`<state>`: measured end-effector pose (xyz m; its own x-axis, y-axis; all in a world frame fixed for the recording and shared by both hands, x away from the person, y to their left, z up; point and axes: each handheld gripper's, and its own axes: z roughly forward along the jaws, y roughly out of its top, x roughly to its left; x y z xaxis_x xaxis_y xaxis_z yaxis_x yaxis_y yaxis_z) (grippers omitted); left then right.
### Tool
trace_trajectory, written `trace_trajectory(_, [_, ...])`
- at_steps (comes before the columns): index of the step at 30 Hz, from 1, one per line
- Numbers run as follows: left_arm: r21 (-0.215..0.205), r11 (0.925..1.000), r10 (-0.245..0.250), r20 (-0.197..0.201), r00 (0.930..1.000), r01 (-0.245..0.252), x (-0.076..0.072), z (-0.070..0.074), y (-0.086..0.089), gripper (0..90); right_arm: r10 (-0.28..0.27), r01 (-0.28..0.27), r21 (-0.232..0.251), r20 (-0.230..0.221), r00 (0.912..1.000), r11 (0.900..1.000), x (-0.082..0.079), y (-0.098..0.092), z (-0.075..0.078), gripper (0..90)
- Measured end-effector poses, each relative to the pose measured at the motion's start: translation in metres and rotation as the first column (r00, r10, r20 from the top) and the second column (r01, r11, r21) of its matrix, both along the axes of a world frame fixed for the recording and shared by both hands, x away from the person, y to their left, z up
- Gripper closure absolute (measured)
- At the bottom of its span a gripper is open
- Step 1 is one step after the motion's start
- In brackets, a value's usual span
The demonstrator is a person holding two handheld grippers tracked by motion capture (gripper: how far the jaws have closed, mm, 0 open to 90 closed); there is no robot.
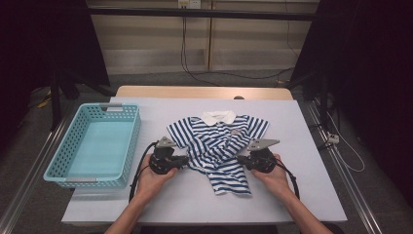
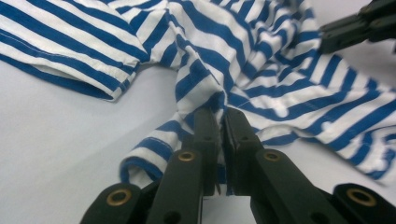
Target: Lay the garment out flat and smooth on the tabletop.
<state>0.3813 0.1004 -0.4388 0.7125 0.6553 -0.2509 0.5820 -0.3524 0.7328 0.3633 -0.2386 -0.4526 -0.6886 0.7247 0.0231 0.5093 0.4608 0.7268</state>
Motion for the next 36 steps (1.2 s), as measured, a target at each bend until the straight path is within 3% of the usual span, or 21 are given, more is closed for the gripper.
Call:
trace_trajectory(5, [-0.085, 0.9962, 0.020, -0.020, 0.9996, -0.022, -0.002, 0.008, 0.017, 85.0, -0.001, 0.000, 0.003, 0.004, 1.0000, 1.000, -0.010, -0.011, 0.004, 89.2])
trace_trajectory(7, [-0.137, 0.9900, 0.029, -0.046, 0.9985, -0.035, -0.001, 0.008, 0.022, 85.0, -0.004, 0.004, -0.003, 0.016, 0.9999, 1.000, -0.015, -0.016, 0.007, 89.2])
trace_trajectory(8, [-0.149, 0.9878, 0.034, -0.065, 0.9973, -0.044, 0.000, 0.008, 0.024, 85.1, -0.010, 0.010, -0.001, 0.025, 0.9996, 1.000, -0.017, -0.019, 0.009, 89.2])
trace_trajectory(10, [-0.153, 0.9869, 0.041, -0.056, 0.9976, -0.049, 0.001, 0.009, 0.027, 85.3, -0.020, 0.019, 0.015, 0.035, 0.9992, 1.000, -0.019, -0.026, 0.013, 89.2])
trace_trajectory(13, [-0.116, 0.9916, 0.054, -0.030, 0.9981, -0.057, 0.001, 0.010, 0.026, 85.4, -0.037, 0.037, 0.020, 0.032, 0.9988, 0.999, -0.023, -0.036, 0.015, 89.2])
trace_trajectory(16, [-0.110, 0.9909, 0.074, -0.029, 0.9969, -0.076, 0.004, 0.009, 0.027, 85.6, -0.053, 0.053, 0.006, 0.027, 0.9982, 0.999, -0.025, -0.045, 0.013, 89.2])
trace_trajectory(18, [-0.099, 0.9894, 0.102, -0.043, 0.9938, -0.106, 0.008, 0.006, 0.028, 85.8, -0.070, 0.070, -0.004, 0.025, 0.9973, 0.998, -0.027, -0.052, 0.013, 89.2])
trace_trajectory(21, [-0.018, 0.9897, 0.141, -0.051, 0.9887, -0.142, 0.011, 0.001, 0.028, 86.4, -0.100, 0.100, 0.000, 0.036, 0.9943, 0.995, -0.026, -0.064, 0.014, 89.1])
trace_trajectory(25, [0.025, 0.9870, 0.160, -0.072, 0.9845, -0.159, 0.010, -0.003, 0.029, 86.2, -0.119, 0.119, -0.002, 0.029, 0.9925, 0.993, -0.024, -0.070, 0.013, 87.1])
trace_trajectory(27, [0.017, 0.9856, 0.169, -0.080, 0.9823, -0.168, 0.009, -0.006, 0.027, 84.4, -0.123, 0.123, -0.004, 0.024, 0.9921, 0.992, -0.022, -0.069, 0.010, 83.8])
trace_trajectory(28, [0.024, 0.9878, 0.155, -0.065, 0.9858, -0.154, 0.008, -0.006, 0.028, 82.5, -0.113, 0.113, -0.001, 0.023, 0.9934, 0.994, -0.022, -0.069, 0.010, 82.5])
trace_trajectory(29, [0.014, 0.9864, 0.164, -0.063, 0.9844, -0.164, 0.007, -0.005, 0.027, 78.4, -0.105, 0.105, 0.006, 0.029, 0.9940, 0.994, -0.022, -0.068, 0.011, 80.6])
trace_trajectory(31, [0.007, 0.9875, 0.158, -0.029, 0.9871, -0.157, 0.001, 0.003, 0.027, 66.6, -0.107, 0.106, 0.026, 0.045, 0.9933, 0.994, -0.025, -0.067, 0.014, 71.2])
trace_trajectory(34, [-0.029, 0.9911, 0.131, 0.054, 0.9899, -0.130, -0.013, 0.016, 0.028, 64.4, -0.117, 0.113, 0.069, 0.064, 0.9910, 0.991, -0.032, -0.064, 0.022, 63.8])
trace_trajectory(36, [-0.051, 0.9924, 0.116, 0.090, 0.9891, -0.112, -0.023, 0.023, 0.028, 65.0, -0.109, 0.102, 0.089, 0.076, 0.9911, 0.991, -0.039, -0.059, 0.026, 64.8])
